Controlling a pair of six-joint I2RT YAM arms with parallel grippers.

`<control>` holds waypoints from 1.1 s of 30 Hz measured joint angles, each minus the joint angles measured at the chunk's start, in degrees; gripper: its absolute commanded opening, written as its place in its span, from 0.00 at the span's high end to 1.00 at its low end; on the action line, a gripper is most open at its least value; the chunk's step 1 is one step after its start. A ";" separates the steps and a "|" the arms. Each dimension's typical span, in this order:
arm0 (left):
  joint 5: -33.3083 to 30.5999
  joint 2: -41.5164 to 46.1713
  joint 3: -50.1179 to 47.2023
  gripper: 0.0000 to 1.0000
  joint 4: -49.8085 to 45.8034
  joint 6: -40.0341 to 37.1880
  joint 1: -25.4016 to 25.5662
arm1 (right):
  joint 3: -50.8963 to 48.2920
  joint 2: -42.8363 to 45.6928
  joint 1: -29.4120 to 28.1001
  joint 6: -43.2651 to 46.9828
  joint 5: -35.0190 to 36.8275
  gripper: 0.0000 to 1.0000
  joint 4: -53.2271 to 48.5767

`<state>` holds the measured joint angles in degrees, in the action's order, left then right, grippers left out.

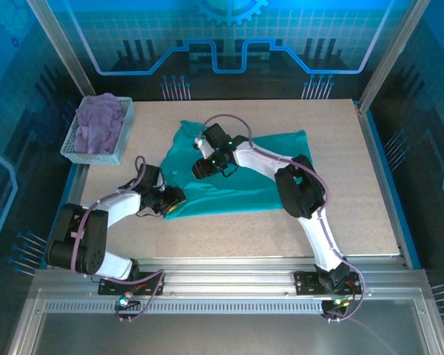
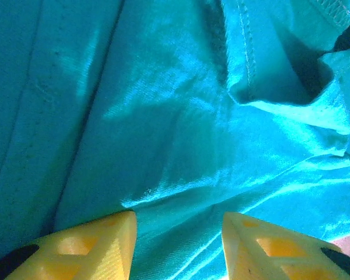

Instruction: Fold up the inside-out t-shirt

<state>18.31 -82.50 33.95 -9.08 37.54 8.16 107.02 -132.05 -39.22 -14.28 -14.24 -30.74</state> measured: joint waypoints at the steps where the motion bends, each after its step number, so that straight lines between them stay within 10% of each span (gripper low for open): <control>1: 0.04 0.13 -0.13 0.56 0.07 0.00 -0.09 | 1.46 -1.49 0.02 0.22 0.00 0.57 -1.14; 8: 0.20 0.50 -0.66 0.56 0.61 -0.13 -0.24 | 6.56 -5.14 0.04 1.36 -0.68 0.61 -7.67; 19: 0.68 1.25 -1.44 0.56 0.87 -0.20 -1.05 | 10.43 -6.45 0.33 3.15 -2.80 1.00 -11.19; 30: 1.11 1.36 -2.10 0.56 1.75 -0.37 -1.64 | 6.73 -2.60 3.65 2.75 -2.21 1.00 -10.64; 33: 1.14 1.36 -2.23 0.56 2.05 -0.39 -1.68 | 5.86 -1.27 4.24 2.29 -1.20 0.87 -10.64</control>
<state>19.44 -81.14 31.73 -7.03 37.15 6.48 112.88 -133.32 -34.98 -11.99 -15.44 -41.39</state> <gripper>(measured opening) 0.437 0.054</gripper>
